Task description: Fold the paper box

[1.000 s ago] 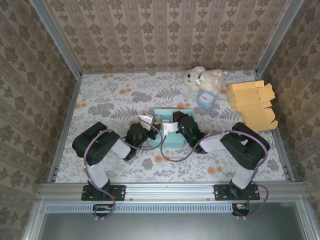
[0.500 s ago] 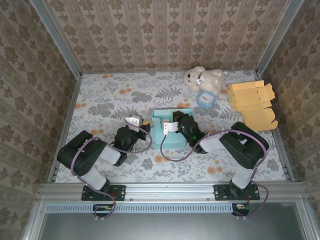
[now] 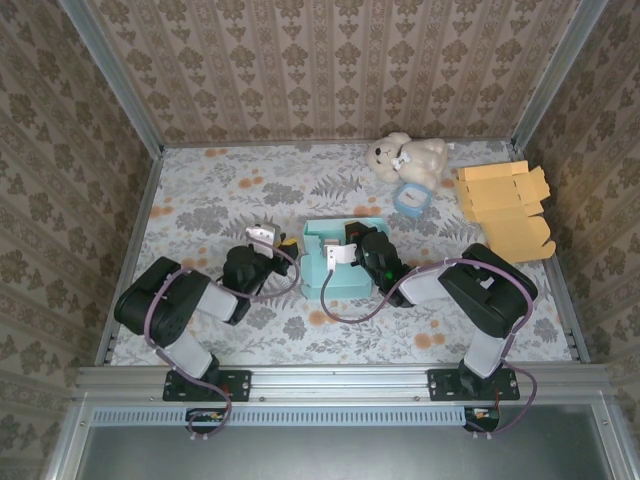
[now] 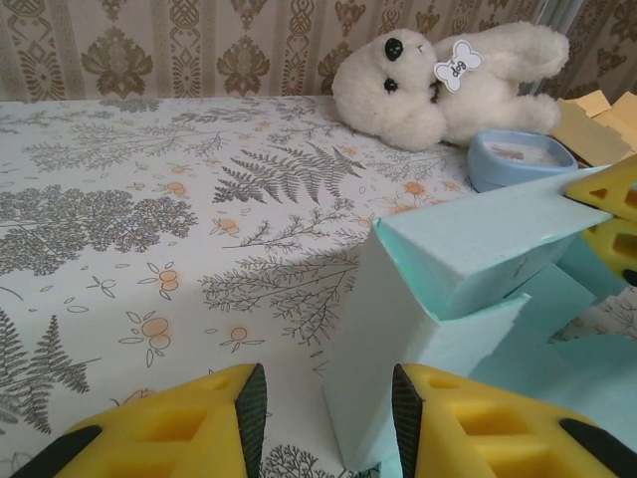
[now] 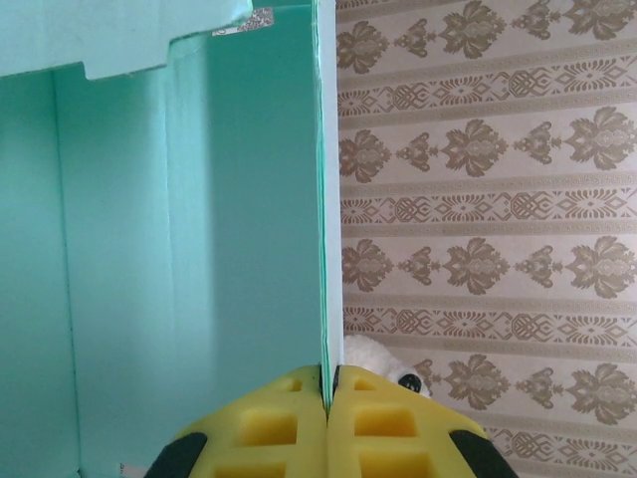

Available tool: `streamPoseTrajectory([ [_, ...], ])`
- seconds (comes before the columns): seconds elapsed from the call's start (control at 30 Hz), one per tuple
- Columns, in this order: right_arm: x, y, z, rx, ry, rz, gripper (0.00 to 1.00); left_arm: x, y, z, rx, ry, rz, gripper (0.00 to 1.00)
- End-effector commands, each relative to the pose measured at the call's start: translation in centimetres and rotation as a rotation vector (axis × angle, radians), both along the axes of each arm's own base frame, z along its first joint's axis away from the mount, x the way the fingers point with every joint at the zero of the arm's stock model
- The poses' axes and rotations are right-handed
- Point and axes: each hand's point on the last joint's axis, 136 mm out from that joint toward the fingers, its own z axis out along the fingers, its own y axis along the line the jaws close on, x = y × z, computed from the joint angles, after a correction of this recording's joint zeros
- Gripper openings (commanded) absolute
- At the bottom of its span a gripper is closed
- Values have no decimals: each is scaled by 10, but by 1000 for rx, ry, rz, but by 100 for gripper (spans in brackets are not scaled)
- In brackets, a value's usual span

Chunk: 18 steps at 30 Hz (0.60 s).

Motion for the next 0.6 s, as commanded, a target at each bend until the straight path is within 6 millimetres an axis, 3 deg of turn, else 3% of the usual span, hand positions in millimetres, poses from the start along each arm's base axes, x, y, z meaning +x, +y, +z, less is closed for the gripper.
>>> streamPoseTrajectory([
  [0.0,-25,-3,-65,-87,198,57,0,3,-13,7,-20,-34,-78,41],
  [0.17,-25,-3,-66,-90,199,55,0,1,-26,1,-20,-22,-154,40],
  [0.57,-26,-4,-70,-90,208,53,0,17,-43,-11,-35,10,-162,37],
])
